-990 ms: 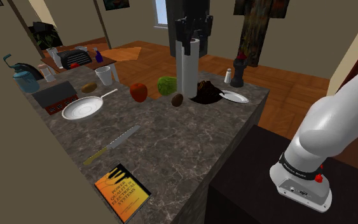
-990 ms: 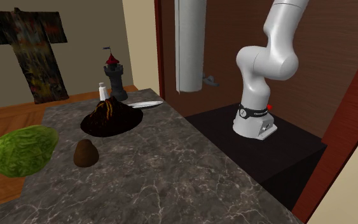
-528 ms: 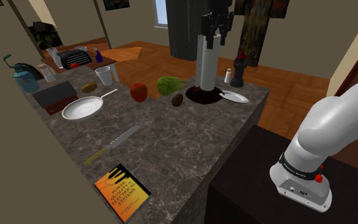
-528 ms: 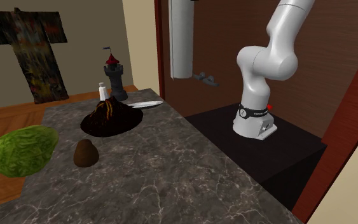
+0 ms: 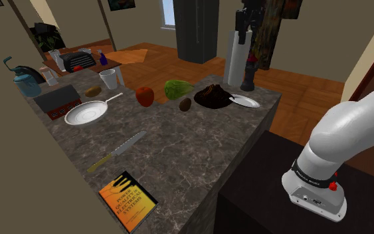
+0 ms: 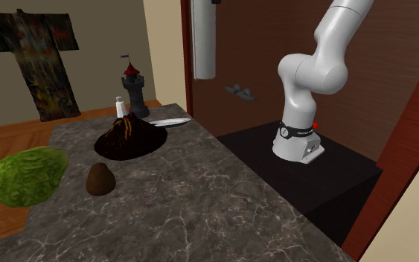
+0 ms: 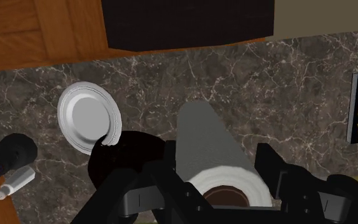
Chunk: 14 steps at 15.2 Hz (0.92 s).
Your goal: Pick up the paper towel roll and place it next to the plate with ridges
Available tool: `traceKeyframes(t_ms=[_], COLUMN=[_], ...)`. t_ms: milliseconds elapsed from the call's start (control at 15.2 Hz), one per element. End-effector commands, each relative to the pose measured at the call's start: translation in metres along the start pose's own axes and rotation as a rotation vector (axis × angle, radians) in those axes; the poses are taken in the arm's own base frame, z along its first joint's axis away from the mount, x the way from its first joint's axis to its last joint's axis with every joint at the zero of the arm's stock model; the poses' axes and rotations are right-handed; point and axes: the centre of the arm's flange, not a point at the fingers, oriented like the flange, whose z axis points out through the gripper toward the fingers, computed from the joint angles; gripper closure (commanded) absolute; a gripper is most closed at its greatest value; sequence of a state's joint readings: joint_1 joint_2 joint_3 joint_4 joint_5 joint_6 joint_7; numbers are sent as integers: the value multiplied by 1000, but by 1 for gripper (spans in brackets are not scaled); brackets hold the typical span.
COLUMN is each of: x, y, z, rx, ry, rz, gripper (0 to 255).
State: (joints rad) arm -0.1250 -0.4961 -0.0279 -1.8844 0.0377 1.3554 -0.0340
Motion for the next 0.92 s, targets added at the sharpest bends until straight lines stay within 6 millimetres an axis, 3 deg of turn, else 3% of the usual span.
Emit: traceKeyframes(t_ms=[0, 66, 858], x=[-5, -7, -5], y=[30, 39, 42], z=[-1, -1, 62], rx=[0, 0, 0], ry=[0, 0, 0], rz=[-2, -2, -2], gripper=[255, 255, 255])
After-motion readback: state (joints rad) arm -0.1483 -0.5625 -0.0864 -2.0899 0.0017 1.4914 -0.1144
